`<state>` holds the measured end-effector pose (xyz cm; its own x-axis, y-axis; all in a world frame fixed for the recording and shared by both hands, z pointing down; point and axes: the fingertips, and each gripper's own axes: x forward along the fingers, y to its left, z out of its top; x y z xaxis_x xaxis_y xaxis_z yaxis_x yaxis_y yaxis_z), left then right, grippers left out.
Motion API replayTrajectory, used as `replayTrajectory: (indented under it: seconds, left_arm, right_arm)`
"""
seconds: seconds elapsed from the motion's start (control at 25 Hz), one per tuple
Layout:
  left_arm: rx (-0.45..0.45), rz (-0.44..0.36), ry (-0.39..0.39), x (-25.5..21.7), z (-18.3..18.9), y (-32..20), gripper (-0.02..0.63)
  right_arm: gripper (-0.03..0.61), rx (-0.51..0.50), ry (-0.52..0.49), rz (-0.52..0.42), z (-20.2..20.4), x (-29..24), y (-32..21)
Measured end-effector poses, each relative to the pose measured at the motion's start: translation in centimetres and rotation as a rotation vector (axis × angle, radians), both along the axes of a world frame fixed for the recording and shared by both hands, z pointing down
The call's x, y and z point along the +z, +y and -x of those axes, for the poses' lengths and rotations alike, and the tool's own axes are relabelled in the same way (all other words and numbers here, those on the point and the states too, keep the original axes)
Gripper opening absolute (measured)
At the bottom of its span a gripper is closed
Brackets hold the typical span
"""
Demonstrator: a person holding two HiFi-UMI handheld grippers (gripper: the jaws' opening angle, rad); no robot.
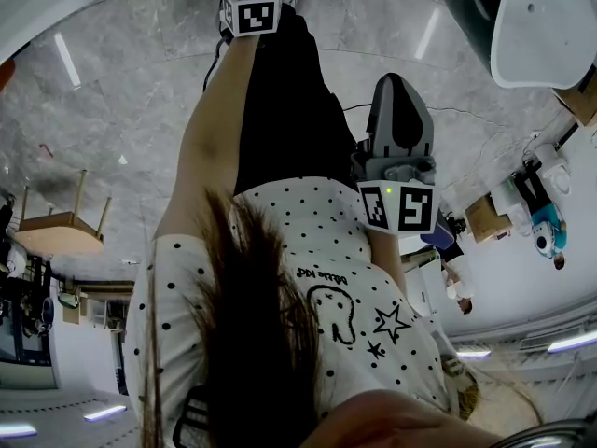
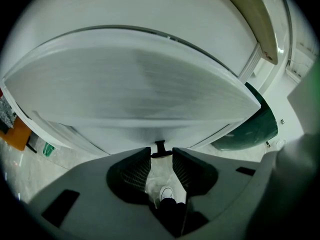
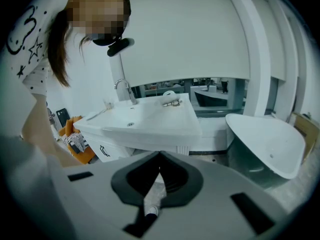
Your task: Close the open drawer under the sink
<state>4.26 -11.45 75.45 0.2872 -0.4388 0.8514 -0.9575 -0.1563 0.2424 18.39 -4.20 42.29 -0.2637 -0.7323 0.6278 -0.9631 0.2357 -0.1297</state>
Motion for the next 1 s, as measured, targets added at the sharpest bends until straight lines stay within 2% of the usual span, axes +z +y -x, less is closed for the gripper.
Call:
replayTrajectory:
  seconds: [1.0]
  left_arm:
    - [0.011,-0.035,0.003,0.2,0.1,-2.7,0.138]
  right_arm:
    - [0.012,0.006,0.005,0.017,-0.1,0.7,-0.5]
